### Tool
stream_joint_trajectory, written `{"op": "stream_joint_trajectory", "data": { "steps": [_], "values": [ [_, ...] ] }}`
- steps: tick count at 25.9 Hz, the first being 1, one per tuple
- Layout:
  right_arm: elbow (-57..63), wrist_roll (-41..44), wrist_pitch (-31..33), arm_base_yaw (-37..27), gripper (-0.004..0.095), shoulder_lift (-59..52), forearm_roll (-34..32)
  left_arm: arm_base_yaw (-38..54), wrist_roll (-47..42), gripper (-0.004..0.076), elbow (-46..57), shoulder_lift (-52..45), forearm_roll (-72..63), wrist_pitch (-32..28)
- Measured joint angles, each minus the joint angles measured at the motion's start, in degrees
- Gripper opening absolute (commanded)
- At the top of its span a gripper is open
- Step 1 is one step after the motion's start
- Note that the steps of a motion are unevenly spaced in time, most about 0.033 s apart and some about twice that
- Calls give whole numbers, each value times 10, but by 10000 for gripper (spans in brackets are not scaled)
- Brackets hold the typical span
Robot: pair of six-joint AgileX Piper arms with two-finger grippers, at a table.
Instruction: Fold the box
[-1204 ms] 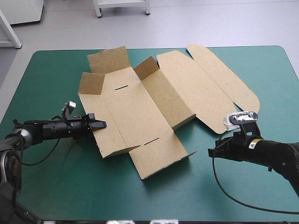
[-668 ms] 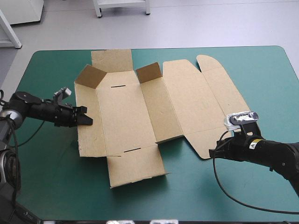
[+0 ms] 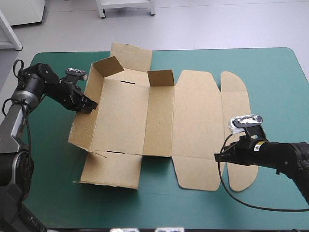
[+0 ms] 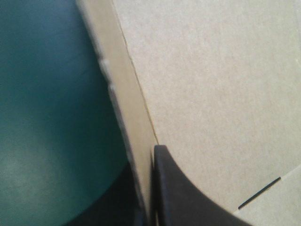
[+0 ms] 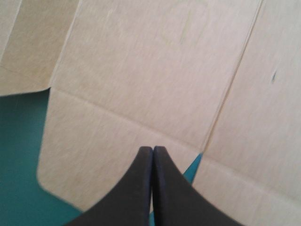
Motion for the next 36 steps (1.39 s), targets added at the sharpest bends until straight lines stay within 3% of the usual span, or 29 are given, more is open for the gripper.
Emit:
{"op": "stream_joint_trajectory", "data": {
  "steps": [13,27,36],
  "values": [
    [-3,0,-18,0,-19,37,-1,-84,105,-9,-166,0,136,14],
    [-47,-2,-18,0,-19,39,-1,-306,132,-9,-176,38,332,-55],
    [-47,-2,-22,0,-19,39,-1,-328,115,-9,-175,14,354,-52]
  ]
}}
